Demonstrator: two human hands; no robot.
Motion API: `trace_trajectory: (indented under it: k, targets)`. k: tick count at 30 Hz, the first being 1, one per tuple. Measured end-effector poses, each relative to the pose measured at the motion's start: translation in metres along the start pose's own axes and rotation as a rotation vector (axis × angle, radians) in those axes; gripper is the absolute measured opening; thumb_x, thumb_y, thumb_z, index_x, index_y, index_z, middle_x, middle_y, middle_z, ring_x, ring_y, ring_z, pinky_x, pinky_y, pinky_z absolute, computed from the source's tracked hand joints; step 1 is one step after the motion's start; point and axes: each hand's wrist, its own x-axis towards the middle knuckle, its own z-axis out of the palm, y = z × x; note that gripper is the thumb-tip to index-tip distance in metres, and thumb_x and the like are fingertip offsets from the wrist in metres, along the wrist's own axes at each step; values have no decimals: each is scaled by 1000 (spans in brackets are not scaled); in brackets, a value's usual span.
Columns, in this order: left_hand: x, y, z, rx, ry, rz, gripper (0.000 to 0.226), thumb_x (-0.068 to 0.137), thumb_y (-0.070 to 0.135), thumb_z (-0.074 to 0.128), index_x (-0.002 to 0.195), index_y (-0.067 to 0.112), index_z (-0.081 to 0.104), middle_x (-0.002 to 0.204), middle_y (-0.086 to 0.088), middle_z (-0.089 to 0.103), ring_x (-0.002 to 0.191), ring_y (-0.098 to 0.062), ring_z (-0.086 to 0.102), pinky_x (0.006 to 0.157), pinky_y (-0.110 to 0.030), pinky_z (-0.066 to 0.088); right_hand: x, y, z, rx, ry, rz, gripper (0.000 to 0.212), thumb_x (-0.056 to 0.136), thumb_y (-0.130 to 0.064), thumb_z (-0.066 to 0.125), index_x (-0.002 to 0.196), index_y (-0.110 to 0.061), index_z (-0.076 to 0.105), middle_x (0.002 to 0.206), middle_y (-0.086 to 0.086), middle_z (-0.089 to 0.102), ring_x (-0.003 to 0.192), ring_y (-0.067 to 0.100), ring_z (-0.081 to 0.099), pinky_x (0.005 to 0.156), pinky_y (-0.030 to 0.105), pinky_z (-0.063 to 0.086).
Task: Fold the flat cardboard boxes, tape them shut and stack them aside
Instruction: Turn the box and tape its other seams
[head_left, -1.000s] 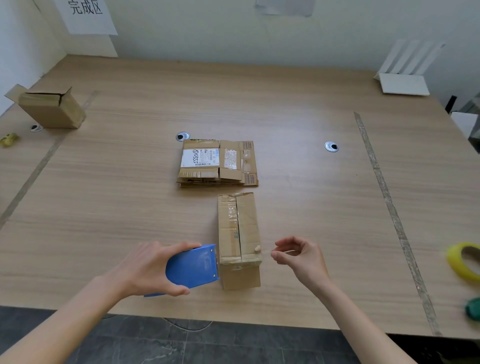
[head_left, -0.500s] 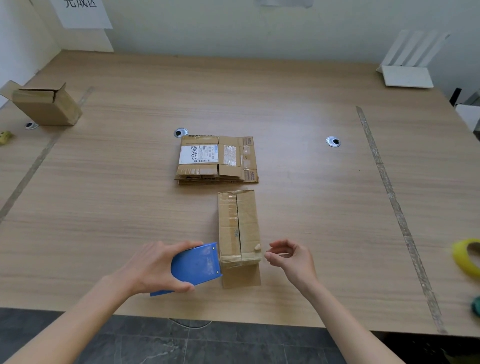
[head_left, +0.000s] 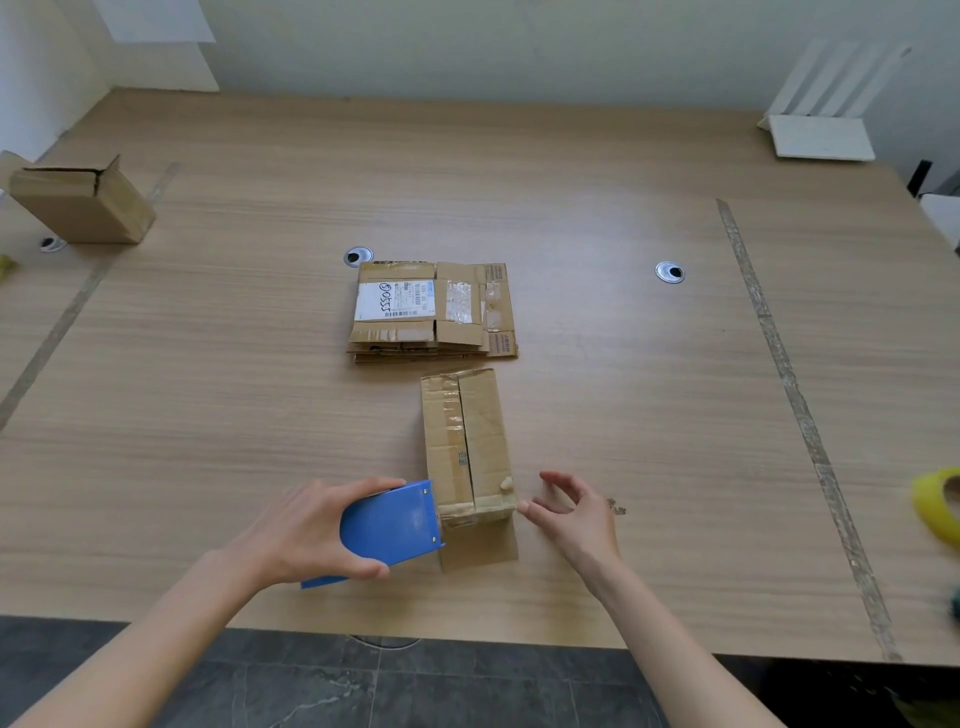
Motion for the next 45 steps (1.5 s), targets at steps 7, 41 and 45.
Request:
trace_trajectory:
  k: [7,41,45]
  targets:
    - [-3,-2,2,4,21,2,88,58,76,73,137,62,37,102,33,60,82,3,58,65,-16,45,-5,2,8,-172,19,-54,17,78,-23,89,88,-28,76,81,-7,75,80,10,71,73,26,58]
    - [-7,-6,0,35,28,10,90,59,74,70,141,58,36,102,26,64,78,0,58,69,-26,51,-23,-59,48,-847,-291,-897,29,92,0,67,117,-13,68,114,1,65,103,20,60,75,31,54]
    - [-10,-6,-2,43,26,19,89,60,73,71,141,58,36,106,26,65,80,0,59,71,-26,51,-24,-43,67,-673,-382,-775,43,103,-8,54,145,-16,52,147,-4,51,136,12,43,112,27,39]
